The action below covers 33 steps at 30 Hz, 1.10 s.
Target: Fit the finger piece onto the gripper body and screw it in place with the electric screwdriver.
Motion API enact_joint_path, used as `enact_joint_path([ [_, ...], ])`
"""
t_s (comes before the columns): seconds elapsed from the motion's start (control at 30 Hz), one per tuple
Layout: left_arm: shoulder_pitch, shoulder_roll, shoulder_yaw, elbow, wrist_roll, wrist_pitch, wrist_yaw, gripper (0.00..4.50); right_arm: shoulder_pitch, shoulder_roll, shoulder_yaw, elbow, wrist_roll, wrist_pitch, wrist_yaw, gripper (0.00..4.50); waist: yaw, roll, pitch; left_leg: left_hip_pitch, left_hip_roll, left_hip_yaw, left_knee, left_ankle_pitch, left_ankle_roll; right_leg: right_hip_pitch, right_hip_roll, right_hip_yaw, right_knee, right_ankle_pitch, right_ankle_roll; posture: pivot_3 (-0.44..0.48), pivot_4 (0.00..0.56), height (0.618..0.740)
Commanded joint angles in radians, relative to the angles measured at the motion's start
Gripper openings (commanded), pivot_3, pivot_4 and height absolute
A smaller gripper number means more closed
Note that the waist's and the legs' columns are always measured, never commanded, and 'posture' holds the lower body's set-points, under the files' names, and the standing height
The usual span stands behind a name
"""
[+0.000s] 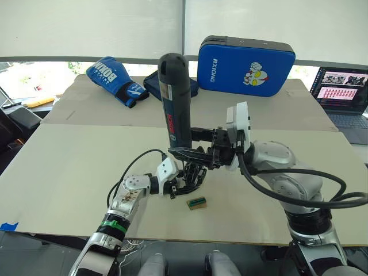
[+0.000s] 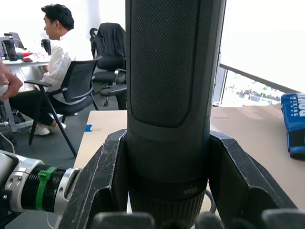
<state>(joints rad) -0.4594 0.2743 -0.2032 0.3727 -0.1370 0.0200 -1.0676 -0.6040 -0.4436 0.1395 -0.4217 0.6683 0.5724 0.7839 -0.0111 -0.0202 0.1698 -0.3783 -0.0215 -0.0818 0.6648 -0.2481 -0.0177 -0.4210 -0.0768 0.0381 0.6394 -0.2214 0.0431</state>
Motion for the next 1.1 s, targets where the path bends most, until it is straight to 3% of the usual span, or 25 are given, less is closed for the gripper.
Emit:
enact_joint_path([
  [0.03,0.026,-0.003,-0.05,0.003,0.018,0.015,-0.018,2.31,-0.003,0.018,-0.022,-0.03,-0.004,-0.052,0.011,1.93,0.0,0.0,0.0,0.0,0.0,0.0,0.0,0.0,0.0,0.0,0.0,0.0,0.0,0.0,0.0,0.0,0.15,0.74],
  [1.1,0.026,-0.004,-0.054,0.015,0.021,0.019,-0.017,2.31,-0.039,0.037,-0.062,-0.032,-0.004,-0.041,0.025,1.93,0.0,0.0,0.0,0.0,0.0,0.0,0.0,0.0,0.0,0.0,0.0,0.0,0.0,0.0,0.0,0.0,0.15,0.74],
])
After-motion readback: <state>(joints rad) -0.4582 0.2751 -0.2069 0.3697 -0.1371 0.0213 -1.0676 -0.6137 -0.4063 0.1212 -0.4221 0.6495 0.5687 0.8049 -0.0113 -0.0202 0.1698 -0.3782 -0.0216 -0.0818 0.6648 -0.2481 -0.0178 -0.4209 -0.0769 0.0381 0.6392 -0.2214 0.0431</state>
